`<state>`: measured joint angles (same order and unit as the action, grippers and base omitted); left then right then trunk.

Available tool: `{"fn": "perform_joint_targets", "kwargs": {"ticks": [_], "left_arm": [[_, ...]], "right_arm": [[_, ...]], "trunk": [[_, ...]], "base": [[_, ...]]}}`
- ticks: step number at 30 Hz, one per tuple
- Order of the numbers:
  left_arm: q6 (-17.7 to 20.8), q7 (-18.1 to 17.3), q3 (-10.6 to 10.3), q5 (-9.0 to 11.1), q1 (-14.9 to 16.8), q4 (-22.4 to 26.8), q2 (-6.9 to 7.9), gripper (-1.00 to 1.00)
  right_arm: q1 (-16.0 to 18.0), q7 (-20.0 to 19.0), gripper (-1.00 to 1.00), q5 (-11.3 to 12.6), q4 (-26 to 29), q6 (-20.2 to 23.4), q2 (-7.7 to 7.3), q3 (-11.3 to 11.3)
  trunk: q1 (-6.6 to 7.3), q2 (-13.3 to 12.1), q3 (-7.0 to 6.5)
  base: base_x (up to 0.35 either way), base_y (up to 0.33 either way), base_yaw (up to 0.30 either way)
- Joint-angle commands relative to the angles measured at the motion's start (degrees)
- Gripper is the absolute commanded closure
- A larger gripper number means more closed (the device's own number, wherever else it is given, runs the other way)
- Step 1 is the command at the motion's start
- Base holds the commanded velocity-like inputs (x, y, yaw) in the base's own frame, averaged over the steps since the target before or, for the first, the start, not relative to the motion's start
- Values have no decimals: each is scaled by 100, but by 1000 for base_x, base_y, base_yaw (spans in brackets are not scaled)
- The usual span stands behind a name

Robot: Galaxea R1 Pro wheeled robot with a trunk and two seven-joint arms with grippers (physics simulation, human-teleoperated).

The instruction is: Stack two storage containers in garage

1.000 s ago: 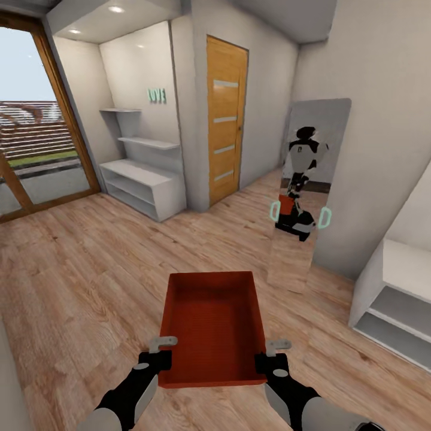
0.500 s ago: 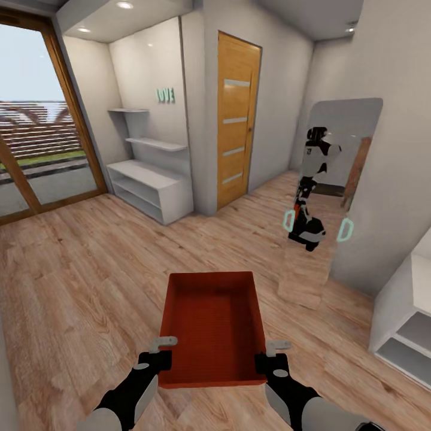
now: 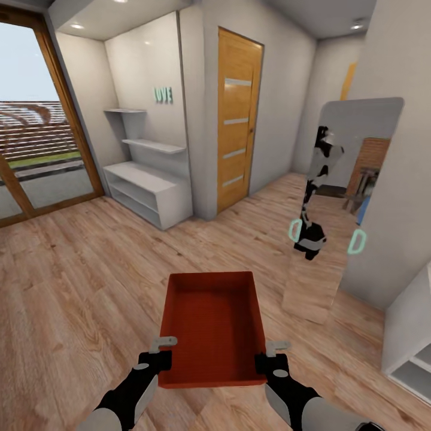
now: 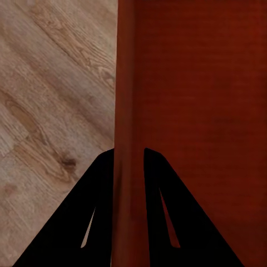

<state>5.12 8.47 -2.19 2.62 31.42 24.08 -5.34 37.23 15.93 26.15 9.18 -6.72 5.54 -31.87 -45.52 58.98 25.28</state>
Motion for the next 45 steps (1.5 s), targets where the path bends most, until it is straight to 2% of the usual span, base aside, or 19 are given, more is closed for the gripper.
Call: {"fn": "perform_joint_targets", "kwargs": {"ticks": [1,45], "left_arm": [[41,76,59,-60,5,18,7,100],[41,76,57,-60,5,10,7,100]], "right_arm": [[3,472,100,48,-57,-40,-139,-82],[3,465,100,48,-57,-35,-143,-82]], "trunk": [[-4,4,5],[-4,4,5]], "base": [[322,0,0],[322,0,0]]}}
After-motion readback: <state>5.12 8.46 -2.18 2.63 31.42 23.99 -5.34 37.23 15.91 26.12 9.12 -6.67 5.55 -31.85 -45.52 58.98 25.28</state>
